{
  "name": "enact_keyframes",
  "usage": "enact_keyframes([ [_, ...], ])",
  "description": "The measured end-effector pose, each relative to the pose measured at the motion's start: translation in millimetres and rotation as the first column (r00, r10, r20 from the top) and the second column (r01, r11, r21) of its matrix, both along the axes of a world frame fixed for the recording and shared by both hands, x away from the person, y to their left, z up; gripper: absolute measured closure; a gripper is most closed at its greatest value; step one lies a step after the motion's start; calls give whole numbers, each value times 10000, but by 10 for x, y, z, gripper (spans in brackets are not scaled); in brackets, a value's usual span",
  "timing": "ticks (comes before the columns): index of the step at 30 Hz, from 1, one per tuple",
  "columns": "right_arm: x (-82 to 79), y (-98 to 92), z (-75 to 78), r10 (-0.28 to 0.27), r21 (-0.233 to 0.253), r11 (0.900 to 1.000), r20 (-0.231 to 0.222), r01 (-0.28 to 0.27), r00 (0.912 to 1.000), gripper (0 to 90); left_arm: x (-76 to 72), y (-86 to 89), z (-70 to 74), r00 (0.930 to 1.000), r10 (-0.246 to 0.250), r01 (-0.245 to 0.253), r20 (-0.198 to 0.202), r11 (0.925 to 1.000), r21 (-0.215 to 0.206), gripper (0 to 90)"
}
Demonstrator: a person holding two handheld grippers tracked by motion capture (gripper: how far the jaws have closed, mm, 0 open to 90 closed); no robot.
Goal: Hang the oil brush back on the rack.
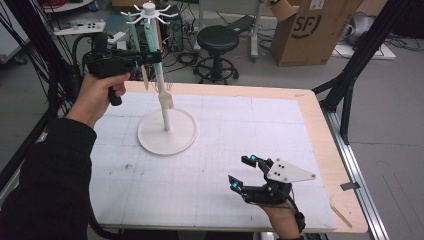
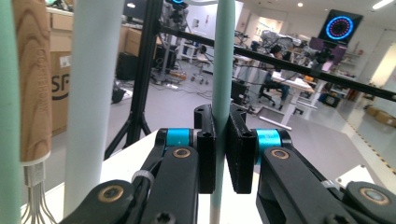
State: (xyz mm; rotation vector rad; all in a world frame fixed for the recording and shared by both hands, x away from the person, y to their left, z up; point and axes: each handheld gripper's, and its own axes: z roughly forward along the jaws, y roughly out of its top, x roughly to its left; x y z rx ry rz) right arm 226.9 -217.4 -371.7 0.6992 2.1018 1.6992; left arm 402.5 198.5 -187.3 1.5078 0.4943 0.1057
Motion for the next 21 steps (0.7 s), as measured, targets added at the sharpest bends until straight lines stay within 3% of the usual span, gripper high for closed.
enact_keyframes([
  [6, 3, -20, -19, -87, 53, 9999, -29, 87, 10000, 281, -11, -11, -50, 9984, 506, -507, 250, 9987, 53, 816],
  [9, -3, -42, -26, -154, 81, 9998, -3, 154, 9999, 281, -35, 0, -106, 9964, 816, -821, 237, 9965, 186, 673],
  [12, -10, -68, -36, -261, 77, 9996, -44, 261, 9997, 281, -105, 16, -151, 9928, 1104, -1121, 471, 9930, 365, 529],
  [16, -4, -112, -46, -435, 162, 9989, -11, 435, 9991, 281, -228, 58, -198, 9827, 1644, -1692, 858, 9842, 517, 421],
  [21, -8, -150, -54, -560, 246, 9981, 4, 559, 9984, 281, -408, 120, -316, 9701, 2068, -2151, 1274, 9751, 548, 349],
])
